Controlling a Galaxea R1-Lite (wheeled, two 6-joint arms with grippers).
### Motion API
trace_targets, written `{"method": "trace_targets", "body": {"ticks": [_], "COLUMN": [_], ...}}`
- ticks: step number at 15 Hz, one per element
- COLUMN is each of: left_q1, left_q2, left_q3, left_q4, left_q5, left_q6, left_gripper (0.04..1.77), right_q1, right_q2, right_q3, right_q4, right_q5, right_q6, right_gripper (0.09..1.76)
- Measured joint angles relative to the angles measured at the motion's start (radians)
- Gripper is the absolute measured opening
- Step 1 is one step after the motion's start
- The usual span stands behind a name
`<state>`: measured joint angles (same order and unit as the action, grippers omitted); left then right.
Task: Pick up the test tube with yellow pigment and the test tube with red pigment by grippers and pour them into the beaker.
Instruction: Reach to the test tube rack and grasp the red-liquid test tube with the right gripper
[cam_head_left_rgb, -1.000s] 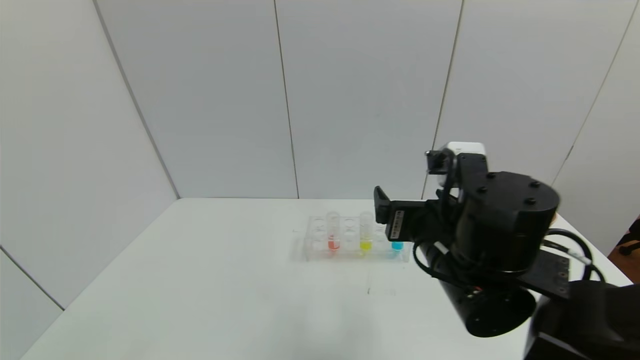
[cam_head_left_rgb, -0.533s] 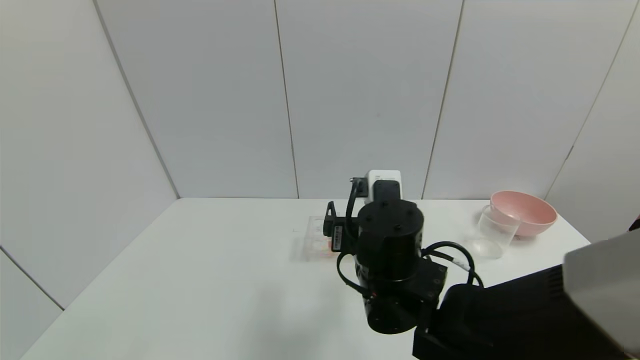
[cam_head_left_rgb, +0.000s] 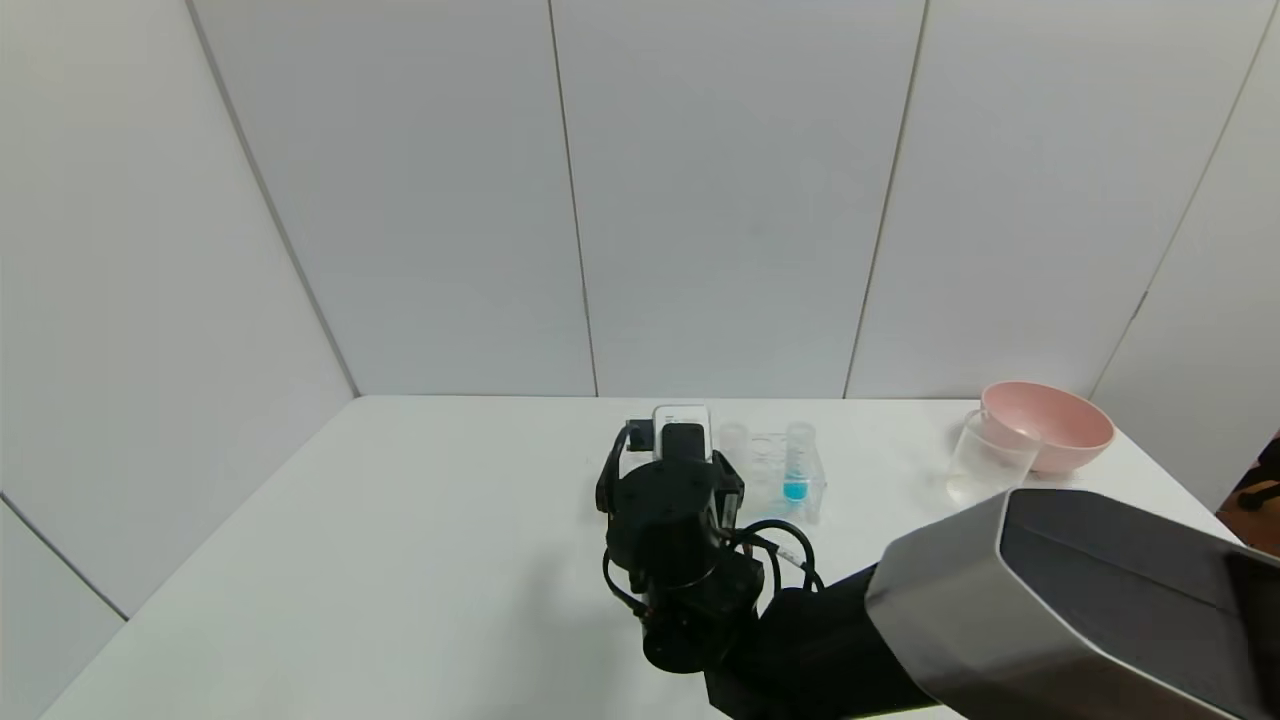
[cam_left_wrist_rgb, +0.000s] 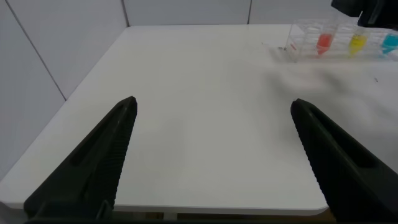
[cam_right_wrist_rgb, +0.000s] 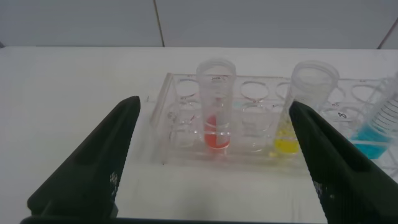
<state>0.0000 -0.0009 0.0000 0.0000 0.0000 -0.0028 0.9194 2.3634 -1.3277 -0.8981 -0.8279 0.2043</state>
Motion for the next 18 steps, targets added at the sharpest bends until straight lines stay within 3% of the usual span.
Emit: {"method": "trace_targets", "body": {"ticks": [11,14,18], "left_q1": [0.0,0.0,0.0], "left_q2": [0.0,0.0,0.0], "left_q3": [0.0,0.0,0.0], "left_q4": [0.0,0.0,0.0], "left_q5": [0.0,0.0,0.0], "left_q6": [0.0,0.0,0.0], "left_gripper": [1.76,1.76,1.76], "right_q1": [-0.074,-0.089,-0.1], "right_q2": [0.176,0.194,0.201], "right_q3": [-0.267,-0.289,-0.299], "right_q4": [0.12,0.126,0.127], "right_q5": [0.051,0.069,0.096], "right_q6": [-0.002,0.0,0.0], "right_gripper": [1.66,1.15,0.71]}}
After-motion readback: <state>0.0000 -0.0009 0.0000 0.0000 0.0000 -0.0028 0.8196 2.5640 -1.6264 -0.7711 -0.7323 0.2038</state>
